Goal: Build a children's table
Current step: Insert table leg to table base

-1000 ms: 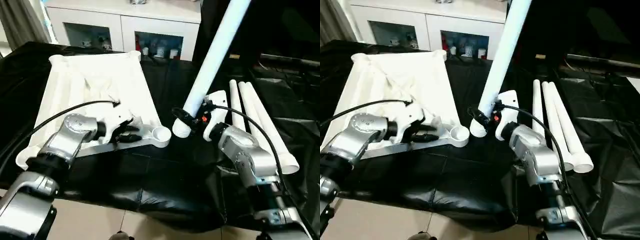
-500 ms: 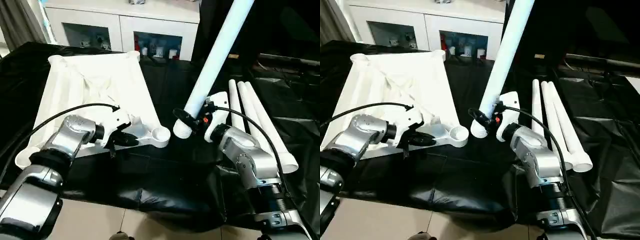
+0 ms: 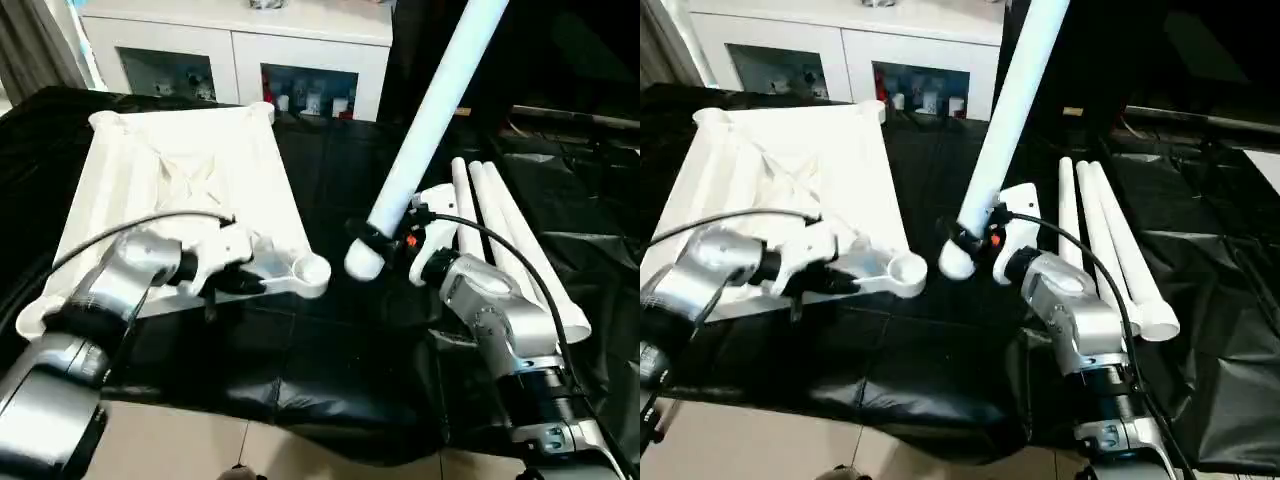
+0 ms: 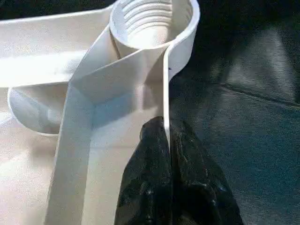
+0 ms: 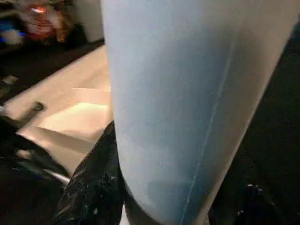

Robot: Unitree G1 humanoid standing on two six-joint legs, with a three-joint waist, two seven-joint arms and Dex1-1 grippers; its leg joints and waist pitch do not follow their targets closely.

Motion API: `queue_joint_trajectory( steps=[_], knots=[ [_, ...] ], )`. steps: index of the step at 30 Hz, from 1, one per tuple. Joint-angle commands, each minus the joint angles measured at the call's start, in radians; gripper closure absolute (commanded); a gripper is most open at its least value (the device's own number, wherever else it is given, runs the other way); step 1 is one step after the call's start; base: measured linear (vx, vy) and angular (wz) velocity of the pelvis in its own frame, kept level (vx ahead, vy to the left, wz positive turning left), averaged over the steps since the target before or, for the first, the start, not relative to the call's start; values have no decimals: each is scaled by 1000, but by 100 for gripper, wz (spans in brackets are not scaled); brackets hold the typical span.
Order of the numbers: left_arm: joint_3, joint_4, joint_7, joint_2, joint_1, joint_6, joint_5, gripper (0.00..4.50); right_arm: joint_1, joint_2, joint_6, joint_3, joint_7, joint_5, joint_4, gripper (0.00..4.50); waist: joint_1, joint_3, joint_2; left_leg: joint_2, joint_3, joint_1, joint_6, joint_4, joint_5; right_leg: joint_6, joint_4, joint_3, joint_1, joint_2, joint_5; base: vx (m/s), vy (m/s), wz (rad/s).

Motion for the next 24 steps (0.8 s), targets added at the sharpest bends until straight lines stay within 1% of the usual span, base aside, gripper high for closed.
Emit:
queue_joint_trajectory(
  steps=[1, 2, 3, 4, 5, 6, 7, 8, 9, 12, 14, 15, 17, 18, 19, 23, 24],
  knots=[
    [-32, -74, -9, -39, 48, 17, -11, 450, -17, -16, 37, 16, 48, 31, -54, 265, 4, -77, 18, 75, -24, 26, -19, -79, -178, -232, -70, 76, 47, -117, -31, 0, 0, 0],
    [-32, -78, -8, -41, 51, 17, -12, 450, -17, -17, 39, 18, 51, 31, -55, 265, 6, -75, 14, 76, -23, 29, -18, -79, -179, -231, -71, 76, 44, -116, -35, 0, 0, 0],
    [-32, -88, 2, -54, 58, 18, -12, 450, -20, -23, 45, 24, 64, 33, -55, 265, 10, -75, 8, 73, -21, 27, -12, -77, -173, -228, -71, 76, 47, -117, -47, 0, 0, 0],
    [-35, -97, 13, -67, 66, 19, -10, 450, -23, -24, 55, 29, 72, 37, -55, 265, 15, -74, 11, 74, -21, 27, -11, -78, -175, -219, -75, 76, 46, -118, -74, 0, 0, 0],
    [-37, -110, 25, -86, 74, 24, -10, 450, -28, -26, 66, 41, 84, 35, -50, 265, 15, -73, 5, 74, -20, 26, -11, -79, -179, -213, -78, 76, 45, -117, -92, 0, 0, 0],
    [-39, -117, 35, -102, 77, 31, -8, 450, -32, -28, 71, 58, 93, 24, -42, 265, 20, -72, 2, 74, -20, 28, -14, -79, -182, -202, -80, 76, 44, -118, -122, 0, 0, 0],
    [-43, -128, 45, -115, 81, 39, -2, 450, -38, -33, 81, 81, 100, 7, -31, 265, 21, -71, 5, 74, -21, 29, -19, -79, -184, -195, -81, 75, 43, -118, -143, 0, 0, 0],
    [-43, -129, 45, -115, 81, 39, -2, 450, -38, -33, 81, 81, 100, 7, -31, 265, 21, -71, 5, 73, -20, 28, -21, -80, -188, -189, -83, 76, 42, -117, -152, 0, 0, 0],
    [-44, -136, 49, -120, 83, 46, 4, 450, -41, -41, 73, 102, 107, -16, -20, 265, 22, -71, 2, 75, -21, 29, -25, -81, -192, -180, -84, 76, 40, -118, -167, 0, 0, 0],
    [-49, -146, 49, -119, 83, 48, 22, 450, -48, -52, 63, 121, 100, -52, 3, 265, 21, -72, 1, 71, -22, 25, -30, -81, -185, -166, -85, 76, 43, -118, -173, 0, 0, 0],
    [-48, -155, 47, -117, 85, 54, 25, 450, -53, -56, 68, 122, 96, -58, 12, 265, 21, -73, 1, 71, -21, 25, -28, -79, -171, -165, -83, 77, 43, -117, -153, 0, 0, 0],
    [-46, -155, 42, -114, 82, 57, 27, 450, -59, -58, 71, 121, 91, -61, 19, 265, 22, -74, 3, 70, -22, 23, -26, -79, -164, -163, -81, 76, 44, -117, -141, 0, 0, 0],
    [-47, -155, 40, -111, 81, 58, 31, 450, -63, -60, 73, 121, 91, -61, 22, 265, 21, -74, 2, 70, -22, 23, -22, -79, -162, -165, -81, 76, 45, -117, -133, 0, 0, 0],
    [-48, -153, 38, -108, 78, 59, 36, 450, -68, -63, 74, 120, 91, -60, 26, 265, 21, -74, 6, 71, -23, 24, -22, -79, -166, -167, -81, 76, 43, -116, -134, 0, 0, 0],
    [-49, -153, 32, -105, 77, 61, 38, 450, -72, -65, 73, 116, 91, -58, 27, 265, 19, -74, 4, 70, -23, 23, -22, -80, -170, -168, -81, 75, 44, -115, -135, 0, 0, 0],
    [-53, -150, 16, -100, 75, 68, 41, 450, -82, -70, 71, 100, 95, -56, 38, 265, 19, -74, 3, 71, -22, 23, -23, -79, -171, -173, -81, 75, 44, -116, -131, 0, 0, 0],
    [-54, -151, 10, -101, 73, 76, 42, 450, -84, -73, 71, 100, 103, -60, 48, 265, 18, -75, 10, 70, -23, 24, -25, -79, -173, -174, -81, 75, 44, -114, -124, 0, 0, 0]
  ],
)
